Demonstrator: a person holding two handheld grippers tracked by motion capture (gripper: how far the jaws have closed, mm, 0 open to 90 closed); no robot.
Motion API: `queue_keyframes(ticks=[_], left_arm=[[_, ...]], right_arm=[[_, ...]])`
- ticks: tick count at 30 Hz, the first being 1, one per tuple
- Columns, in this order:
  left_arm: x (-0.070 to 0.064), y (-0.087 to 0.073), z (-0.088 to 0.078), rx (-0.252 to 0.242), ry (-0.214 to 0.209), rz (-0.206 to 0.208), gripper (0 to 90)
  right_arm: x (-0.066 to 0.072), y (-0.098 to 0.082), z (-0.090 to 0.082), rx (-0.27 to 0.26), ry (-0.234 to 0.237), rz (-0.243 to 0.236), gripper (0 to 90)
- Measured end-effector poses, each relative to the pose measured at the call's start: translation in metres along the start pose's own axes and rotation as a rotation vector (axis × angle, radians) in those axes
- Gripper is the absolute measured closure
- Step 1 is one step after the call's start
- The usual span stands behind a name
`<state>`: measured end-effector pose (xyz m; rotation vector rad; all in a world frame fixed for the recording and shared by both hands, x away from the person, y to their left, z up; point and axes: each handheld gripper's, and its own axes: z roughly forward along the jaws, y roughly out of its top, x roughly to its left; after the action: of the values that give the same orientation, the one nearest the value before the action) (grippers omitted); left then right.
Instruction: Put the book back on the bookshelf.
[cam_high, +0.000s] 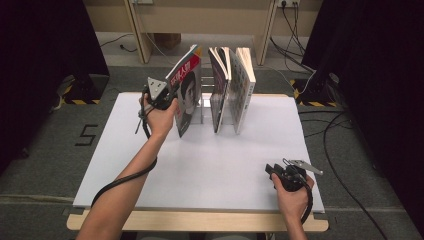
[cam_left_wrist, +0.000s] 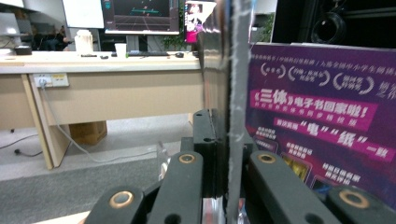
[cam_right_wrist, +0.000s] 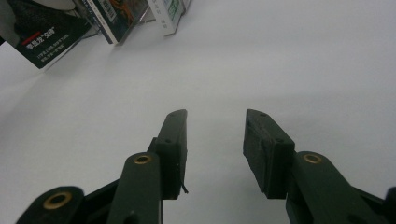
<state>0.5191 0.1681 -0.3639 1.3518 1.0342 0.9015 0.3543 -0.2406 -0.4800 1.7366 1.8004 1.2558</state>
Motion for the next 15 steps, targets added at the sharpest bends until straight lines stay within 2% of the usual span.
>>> queue_keyframes(ticks=[5,11,15], left_arm=[[0.0021,-0.0002,-0.0026,0.007,0.002,0.003,84.2],[0.0057,0.0023,-0.0018,0.025,-0.036,-0.066,78.0],[0.0068,0.0062,0.0002,0.033,-0.045,-0.088,74.9]], right_arm=[[-0.0004,-0.0001,0.0000,0.000,0.000,-0.008,60.1],[0.0000,-0.0003,0.0010,0.009,0.000,0.003,60.0],[-0.0003,-0.0005,0.0009,0.007,-0.001,0.001,59.8]])
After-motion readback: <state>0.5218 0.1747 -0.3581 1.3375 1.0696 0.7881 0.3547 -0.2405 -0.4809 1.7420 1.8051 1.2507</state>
